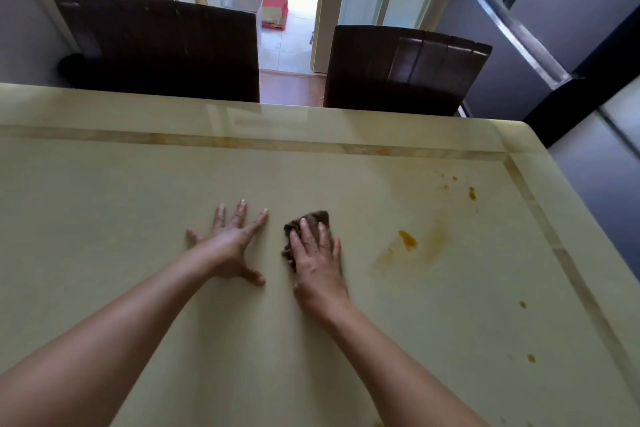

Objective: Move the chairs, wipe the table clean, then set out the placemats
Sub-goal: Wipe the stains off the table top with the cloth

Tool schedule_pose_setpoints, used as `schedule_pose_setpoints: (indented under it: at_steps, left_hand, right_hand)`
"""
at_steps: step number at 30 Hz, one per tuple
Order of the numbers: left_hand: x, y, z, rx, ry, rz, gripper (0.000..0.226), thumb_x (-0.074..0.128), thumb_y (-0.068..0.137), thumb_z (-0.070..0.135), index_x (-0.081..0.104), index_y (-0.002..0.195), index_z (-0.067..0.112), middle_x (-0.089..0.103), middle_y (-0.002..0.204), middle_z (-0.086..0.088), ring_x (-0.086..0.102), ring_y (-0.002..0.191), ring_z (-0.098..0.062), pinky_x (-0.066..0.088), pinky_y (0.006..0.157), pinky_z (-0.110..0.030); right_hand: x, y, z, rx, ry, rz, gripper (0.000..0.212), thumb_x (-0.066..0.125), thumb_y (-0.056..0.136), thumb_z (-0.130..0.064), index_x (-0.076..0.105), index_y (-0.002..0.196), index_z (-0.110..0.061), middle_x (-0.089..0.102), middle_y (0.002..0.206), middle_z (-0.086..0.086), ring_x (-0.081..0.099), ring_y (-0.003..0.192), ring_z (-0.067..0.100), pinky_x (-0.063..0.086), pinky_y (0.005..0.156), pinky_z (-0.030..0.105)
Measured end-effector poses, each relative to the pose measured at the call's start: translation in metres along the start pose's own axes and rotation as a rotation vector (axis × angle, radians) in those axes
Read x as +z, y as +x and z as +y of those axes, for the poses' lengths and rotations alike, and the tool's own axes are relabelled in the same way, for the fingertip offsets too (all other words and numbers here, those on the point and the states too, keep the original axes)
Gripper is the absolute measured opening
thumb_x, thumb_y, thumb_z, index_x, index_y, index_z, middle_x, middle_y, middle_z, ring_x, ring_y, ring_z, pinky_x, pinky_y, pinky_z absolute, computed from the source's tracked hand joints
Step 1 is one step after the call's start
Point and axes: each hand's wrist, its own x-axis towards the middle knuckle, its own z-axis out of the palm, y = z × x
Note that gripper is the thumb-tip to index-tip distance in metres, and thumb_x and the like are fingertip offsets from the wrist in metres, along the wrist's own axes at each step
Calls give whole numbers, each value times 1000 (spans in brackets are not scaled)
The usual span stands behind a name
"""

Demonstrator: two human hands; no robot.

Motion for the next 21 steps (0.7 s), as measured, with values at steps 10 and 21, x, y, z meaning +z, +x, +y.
schedule_pose_setpoints:
  at_steps: [10, 21]
  left_hand:
    - [34, -49, 16, 117, 62, 40, 120, 73, 63, 62, -16, 143, 49, -31, 153, 6, -26, 143, -26, 5, 106, -70]
    - [58, -58, 22, 92, 94, -4, 123, 74, 61, 62, -15, 144, 46, -33, 153, 4, -26, 143, -28, 4, 105, -71]
  right_hand:
    - [-16, -10, 47, 31, -58, 16, 64, 32, 94, -7, 9, 152, -23, -9, 160, -5, -11, 148, 20, -12, 116, 41]
    - [-24, -58, 103, 318, -72, 90, 62, 29, 95, -7, 9, 153, -18, -9, 160, 3, -9, 147, 26, -5, 117, 43]
